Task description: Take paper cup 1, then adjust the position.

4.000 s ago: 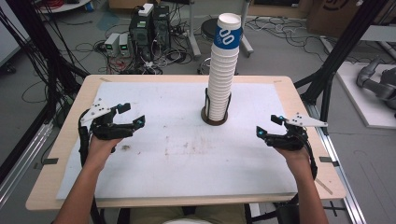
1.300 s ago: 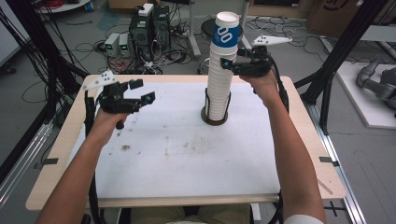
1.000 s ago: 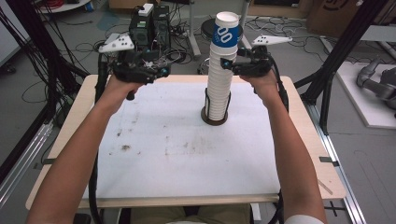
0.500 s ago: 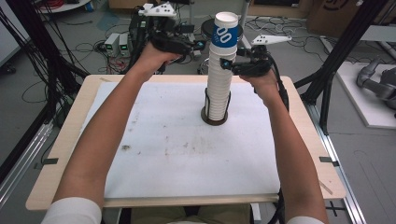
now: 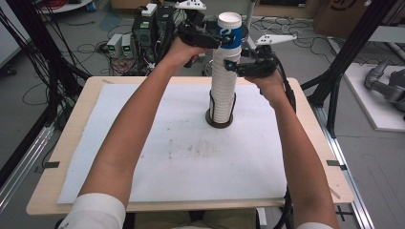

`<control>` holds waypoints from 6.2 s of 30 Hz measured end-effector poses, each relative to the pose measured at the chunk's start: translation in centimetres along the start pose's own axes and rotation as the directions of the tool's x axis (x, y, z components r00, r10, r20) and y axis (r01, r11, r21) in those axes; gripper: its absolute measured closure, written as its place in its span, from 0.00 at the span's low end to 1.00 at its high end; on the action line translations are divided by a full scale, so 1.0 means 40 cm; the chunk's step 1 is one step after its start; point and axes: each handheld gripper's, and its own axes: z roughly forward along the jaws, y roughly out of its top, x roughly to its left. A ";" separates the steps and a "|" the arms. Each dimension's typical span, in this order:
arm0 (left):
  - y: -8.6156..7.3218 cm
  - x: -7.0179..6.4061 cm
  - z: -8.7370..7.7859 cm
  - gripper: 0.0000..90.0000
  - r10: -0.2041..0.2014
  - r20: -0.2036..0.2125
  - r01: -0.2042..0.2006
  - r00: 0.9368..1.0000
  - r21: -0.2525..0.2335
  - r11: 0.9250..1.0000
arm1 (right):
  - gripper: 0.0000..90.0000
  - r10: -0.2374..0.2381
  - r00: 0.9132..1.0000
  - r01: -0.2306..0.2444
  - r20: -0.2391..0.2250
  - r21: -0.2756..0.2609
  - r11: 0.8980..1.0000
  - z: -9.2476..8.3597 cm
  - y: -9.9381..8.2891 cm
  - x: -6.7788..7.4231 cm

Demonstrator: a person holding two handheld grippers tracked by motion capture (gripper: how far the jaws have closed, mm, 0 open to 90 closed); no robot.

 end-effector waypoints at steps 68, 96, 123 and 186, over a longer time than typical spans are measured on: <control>-0.407 -0.129 -0.536 0.30 -0.006 -0.153 0.000 0.988 -0.039 0.999 | 0.19 0.074 0.988 -0.088 0.138 0.098 0.991 -0.239 -0.412 0.134; -0.503 -0.213 -0.437 0.29 -0.062 -0.090 0.064 0.994 0.017 0.998 | 0.19 0.107 0.994 -0.108 0.023 0.015 0.994 -0.197 -0.400 0.223; -0.496 -0.296 -0.293 0.29 -0.031 0.089 0.026 0.996 0.053 0.998 | 0.19 0.050 0.975 -0.034 -0.214 0.081 0.996 -0.094 -0.395 0.322; -0.468 -0.343 -0.202 0.24 0.003 0.349 -0.142 0.937 0.375 0.916 | 0.27 -0.134 0.899 0.263 -0.418 0.268 0.927 -0.008 -0.387 0.405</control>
